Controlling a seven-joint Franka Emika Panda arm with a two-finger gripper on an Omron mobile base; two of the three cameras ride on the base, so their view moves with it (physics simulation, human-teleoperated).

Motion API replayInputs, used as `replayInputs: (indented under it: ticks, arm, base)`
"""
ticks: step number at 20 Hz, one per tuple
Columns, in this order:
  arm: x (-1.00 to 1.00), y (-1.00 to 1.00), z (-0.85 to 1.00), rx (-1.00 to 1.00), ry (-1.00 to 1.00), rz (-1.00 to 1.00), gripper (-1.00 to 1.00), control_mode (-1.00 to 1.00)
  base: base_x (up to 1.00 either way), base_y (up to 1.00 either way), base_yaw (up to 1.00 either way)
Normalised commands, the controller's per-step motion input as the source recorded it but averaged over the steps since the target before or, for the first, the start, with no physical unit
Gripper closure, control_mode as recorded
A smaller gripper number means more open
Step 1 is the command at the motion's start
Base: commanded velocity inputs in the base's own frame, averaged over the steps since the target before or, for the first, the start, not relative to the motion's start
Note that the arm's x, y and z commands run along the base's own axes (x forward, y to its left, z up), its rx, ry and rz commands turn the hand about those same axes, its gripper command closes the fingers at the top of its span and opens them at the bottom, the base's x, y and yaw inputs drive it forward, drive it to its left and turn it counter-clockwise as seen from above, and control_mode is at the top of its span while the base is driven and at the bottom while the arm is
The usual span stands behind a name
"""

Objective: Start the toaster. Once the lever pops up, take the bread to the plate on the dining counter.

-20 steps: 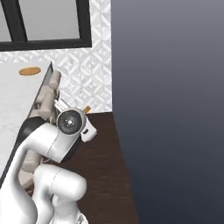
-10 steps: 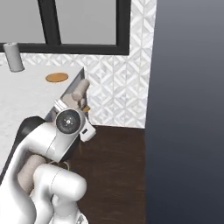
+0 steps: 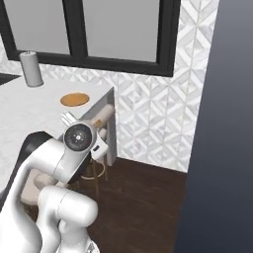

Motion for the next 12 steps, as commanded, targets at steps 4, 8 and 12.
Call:
replayInputs:
  ticks: [4, 8, 12]
  arm:
    - [0.0, 0.0, 0.0, 0.0, 0.0, 0.0, 1.0, 1.0]
    - [0.0, 0.0, 0.0, 0.0, 0.0, 0.0, 1.0, 1.0]
    - [0.0, 0.0, 0.0, 0.0, 0.0, 0.0, 1.0, 1.0]
  base:
    - [0.96, -0.54, 0.38]
    - [0.91, -0.58, 0.36]
    - [0.93, -0.4, 0.33]
